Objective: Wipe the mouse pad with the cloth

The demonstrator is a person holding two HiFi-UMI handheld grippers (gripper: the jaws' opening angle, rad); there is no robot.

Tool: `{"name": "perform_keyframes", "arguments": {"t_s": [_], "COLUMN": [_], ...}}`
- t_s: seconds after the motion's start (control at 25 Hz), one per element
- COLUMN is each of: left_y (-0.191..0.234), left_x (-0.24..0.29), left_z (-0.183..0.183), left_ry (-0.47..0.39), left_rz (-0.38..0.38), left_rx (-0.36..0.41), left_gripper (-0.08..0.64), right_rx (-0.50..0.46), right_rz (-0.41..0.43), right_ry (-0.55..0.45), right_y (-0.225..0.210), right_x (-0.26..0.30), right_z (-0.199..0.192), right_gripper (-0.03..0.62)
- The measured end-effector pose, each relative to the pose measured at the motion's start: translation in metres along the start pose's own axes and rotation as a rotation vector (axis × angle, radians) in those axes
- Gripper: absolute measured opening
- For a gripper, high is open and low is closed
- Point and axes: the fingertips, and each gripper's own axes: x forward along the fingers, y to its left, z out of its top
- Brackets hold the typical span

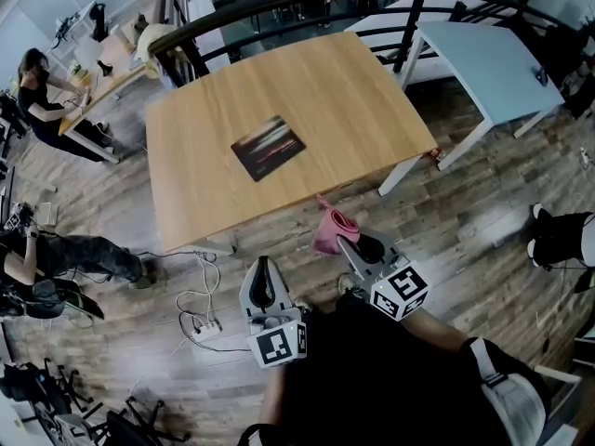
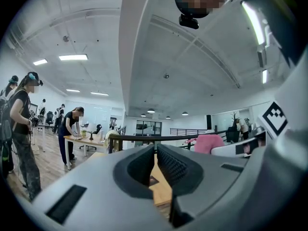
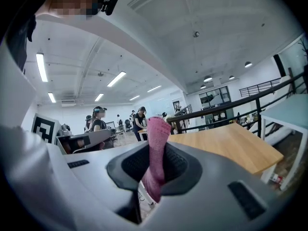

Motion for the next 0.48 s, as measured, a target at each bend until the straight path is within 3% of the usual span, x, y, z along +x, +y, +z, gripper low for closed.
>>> {"name": "perform_keyframes", "arguments": {"t_s": [0.48], "left_y": [-0.028], "left_x": [0.009], "left_z": [-0.013], "left_ry": [0.016], "left_rz": [0.069], "left_rx": [0.012], "left_gripper": [0.035], "right_rx": [0.016], "right_rz": [0.061], "right_ry": [0.030], "right_y": [-0.034], "right_x": [-0.018], "right_z": [-0.017], "right_gripper": [0.064]}}
